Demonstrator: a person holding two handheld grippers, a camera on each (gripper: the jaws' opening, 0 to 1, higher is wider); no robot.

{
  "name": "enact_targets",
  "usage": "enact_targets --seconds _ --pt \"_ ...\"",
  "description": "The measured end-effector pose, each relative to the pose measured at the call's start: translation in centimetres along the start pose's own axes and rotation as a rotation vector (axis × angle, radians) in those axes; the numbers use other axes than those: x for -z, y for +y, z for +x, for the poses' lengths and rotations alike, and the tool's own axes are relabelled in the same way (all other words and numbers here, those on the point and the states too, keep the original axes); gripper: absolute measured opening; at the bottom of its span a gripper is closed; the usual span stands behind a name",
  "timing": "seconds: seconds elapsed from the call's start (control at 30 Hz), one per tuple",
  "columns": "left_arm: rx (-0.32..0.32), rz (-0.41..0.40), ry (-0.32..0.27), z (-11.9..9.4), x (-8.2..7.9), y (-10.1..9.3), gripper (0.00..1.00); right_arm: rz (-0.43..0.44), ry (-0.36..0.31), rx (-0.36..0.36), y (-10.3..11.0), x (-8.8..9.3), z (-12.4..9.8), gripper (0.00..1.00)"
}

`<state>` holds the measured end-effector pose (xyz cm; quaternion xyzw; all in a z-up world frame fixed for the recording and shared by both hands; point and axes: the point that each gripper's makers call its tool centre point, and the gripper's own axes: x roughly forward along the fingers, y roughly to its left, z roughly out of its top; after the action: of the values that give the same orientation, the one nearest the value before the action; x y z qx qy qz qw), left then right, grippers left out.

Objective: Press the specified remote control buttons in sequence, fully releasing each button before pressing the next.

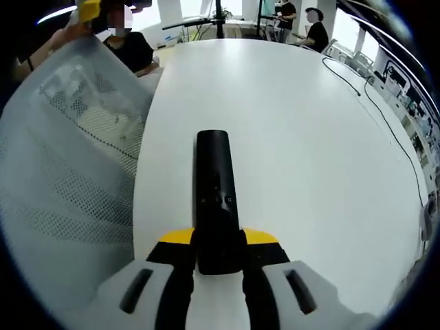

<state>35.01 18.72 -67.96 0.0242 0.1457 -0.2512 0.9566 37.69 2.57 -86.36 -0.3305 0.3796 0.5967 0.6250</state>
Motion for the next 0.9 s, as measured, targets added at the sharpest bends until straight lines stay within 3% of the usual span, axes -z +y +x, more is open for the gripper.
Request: enact_targets --seconds 0.9 --pt "-0.002 -0.023 -0.005 0.0 0.0 0.1 0.95 0.020 -0.011 0.016 -3.3 -0.4 0.0 0.24"
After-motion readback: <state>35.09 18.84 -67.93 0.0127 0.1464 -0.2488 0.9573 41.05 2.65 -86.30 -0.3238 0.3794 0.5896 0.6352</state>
